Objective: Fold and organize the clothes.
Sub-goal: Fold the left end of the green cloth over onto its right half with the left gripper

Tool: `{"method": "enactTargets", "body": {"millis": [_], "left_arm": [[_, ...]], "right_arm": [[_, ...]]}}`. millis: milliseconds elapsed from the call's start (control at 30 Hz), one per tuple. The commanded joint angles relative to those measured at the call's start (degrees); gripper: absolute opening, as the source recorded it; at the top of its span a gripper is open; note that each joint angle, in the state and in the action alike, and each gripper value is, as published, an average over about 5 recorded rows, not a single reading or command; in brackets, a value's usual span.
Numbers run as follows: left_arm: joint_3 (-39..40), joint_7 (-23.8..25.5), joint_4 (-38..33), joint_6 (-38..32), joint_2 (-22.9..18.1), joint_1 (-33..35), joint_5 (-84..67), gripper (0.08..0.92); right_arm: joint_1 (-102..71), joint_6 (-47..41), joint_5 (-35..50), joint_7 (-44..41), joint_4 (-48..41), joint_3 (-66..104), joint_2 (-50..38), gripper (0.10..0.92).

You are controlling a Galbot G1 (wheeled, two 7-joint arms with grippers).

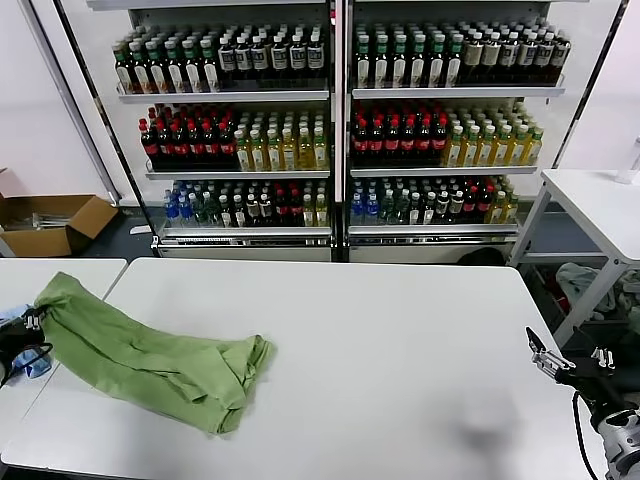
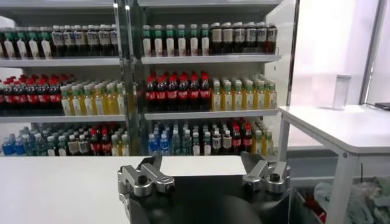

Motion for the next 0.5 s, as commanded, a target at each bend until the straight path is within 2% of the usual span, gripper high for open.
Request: {"method": "enactTargets", "body": {"millis": [33,267,500], "left_arm": [[9.0,3.4,-16.0,-3.2,-5.3,0.9,1.9,0.093],[15.5,4.4,-20.8,-3.8,-8.3,5.2,3.7,0.093],[20.3,6.7,-20.3,-5.1,-9.9,8.3,8.3,0.093]], "right_arm": [[-0.1,0.1,-0.2,0.0,0.2,0.1,0.5,0.823],[-0.1,0.0,-0.3,0.0,0.0,0.1,0.7,0.823],[0.6,-0.1,-0.2,0.1,-0.4,0.0,0.3,0.823]]}}
